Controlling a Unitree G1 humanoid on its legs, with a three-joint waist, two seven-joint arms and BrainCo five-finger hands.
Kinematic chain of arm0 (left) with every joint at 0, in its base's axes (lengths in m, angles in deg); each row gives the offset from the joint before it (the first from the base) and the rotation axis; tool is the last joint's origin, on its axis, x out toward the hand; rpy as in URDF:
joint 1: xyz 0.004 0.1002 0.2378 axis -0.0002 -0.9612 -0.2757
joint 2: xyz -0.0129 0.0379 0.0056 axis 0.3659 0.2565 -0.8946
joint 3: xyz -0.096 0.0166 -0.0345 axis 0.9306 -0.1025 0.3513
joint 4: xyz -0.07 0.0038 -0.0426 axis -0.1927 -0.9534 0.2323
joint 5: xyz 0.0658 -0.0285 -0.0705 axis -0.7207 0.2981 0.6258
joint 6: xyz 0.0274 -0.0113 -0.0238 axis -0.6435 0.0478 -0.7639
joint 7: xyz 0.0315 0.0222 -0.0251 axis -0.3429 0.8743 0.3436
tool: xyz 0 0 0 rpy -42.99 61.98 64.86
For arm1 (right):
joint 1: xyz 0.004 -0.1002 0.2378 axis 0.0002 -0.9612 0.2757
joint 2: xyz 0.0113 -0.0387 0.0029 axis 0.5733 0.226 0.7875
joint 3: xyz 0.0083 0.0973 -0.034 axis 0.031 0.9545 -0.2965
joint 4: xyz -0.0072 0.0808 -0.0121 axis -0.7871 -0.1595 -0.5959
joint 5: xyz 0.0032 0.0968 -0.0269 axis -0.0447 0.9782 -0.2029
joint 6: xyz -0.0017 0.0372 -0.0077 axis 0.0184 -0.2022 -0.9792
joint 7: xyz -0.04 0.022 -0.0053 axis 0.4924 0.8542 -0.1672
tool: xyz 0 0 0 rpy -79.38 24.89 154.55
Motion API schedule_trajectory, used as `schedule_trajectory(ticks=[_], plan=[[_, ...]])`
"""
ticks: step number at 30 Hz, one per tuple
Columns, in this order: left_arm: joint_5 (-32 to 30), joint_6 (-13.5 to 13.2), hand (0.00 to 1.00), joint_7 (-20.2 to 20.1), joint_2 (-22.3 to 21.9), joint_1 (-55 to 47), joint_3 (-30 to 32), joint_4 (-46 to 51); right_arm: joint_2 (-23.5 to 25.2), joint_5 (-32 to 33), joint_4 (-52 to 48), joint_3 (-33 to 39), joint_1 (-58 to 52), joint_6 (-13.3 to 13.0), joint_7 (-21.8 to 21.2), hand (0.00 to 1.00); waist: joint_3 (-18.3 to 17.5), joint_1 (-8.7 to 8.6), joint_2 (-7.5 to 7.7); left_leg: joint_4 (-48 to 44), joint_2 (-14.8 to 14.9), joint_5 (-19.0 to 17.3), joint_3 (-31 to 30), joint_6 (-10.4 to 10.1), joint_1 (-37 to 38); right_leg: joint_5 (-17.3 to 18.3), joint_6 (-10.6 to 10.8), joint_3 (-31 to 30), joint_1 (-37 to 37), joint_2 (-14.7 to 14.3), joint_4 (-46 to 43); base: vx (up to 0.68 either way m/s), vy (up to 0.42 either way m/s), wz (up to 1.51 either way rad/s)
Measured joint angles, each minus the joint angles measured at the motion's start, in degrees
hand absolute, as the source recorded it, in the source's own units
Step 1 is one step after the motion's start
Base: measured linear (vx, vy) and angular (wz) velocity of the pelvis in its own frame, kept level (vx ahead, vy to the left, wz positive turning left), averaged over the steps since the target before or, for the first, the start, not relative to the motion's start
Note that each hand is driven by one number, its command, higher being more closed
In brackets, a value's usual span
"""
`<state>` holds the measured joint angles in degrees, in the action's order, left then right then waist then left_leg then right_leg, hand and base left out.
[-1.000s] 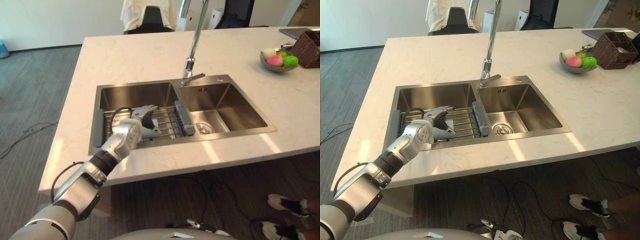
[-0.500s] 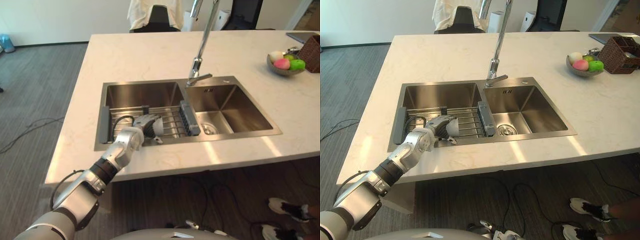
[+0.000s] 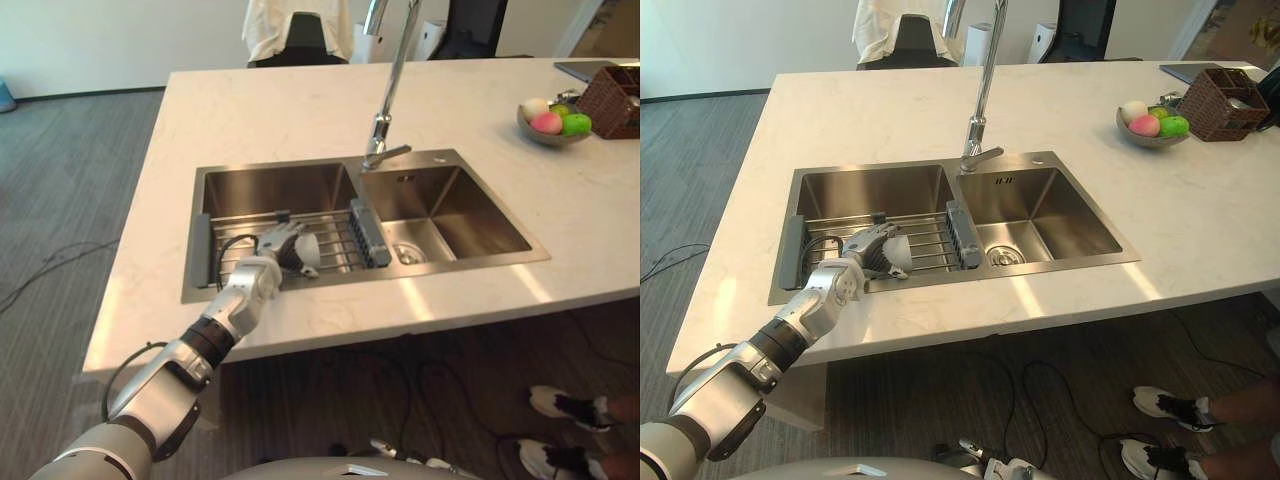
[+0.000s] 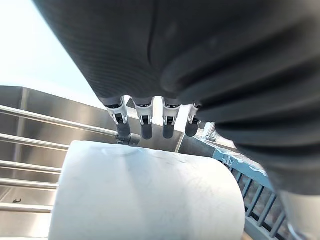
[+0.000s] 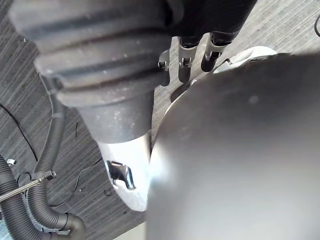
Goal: Walk over to the sink, pick up the cup, carry it to the dishwasher, place the cup inside the dishwasher, then close the dishwasher door
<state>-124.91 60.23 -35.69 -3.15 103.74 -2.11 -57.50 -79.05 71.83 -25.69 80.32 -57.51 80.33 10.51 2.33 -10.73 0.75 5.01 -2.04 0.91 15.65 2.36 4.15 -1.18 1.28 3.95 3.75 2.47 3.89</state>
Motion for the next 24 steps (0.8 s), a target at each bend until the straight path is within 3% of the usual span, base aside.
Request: schedule_trajectory(ticks=[15, 24], plan=[[0.0, 1.1, 0.0, 8.6, -0.6, 0.4, 4.7, -6.8, 0.2, 0.0, -0.1, 0.2, -0.2, 0.3, 0.0, 0.0, 0.1, -0.42, 0.11, 0.0, 0.4, -0.1, 1.7, -0.2, -0.3, -0.6, -0.2, -1.7, -0.8, -0.5, 0.1, -0.02, -0.011, -0.06], [-3.0, 0.4, 0.0, 8.5, -0.6, 1.4, 5.0, -8.6, 0.3, -0.1, -0.1, 0.9, -0.5, 0.1, -0.2, 0.0, 0.1, -0.37, 0.09, 0.0, 0.6, -0.3, 2.6, -0.5, -0.3, -0.8, -0.4, -2.8, -1.4, -0.7, 0.2, -0.02, -0.01, -0.05]])
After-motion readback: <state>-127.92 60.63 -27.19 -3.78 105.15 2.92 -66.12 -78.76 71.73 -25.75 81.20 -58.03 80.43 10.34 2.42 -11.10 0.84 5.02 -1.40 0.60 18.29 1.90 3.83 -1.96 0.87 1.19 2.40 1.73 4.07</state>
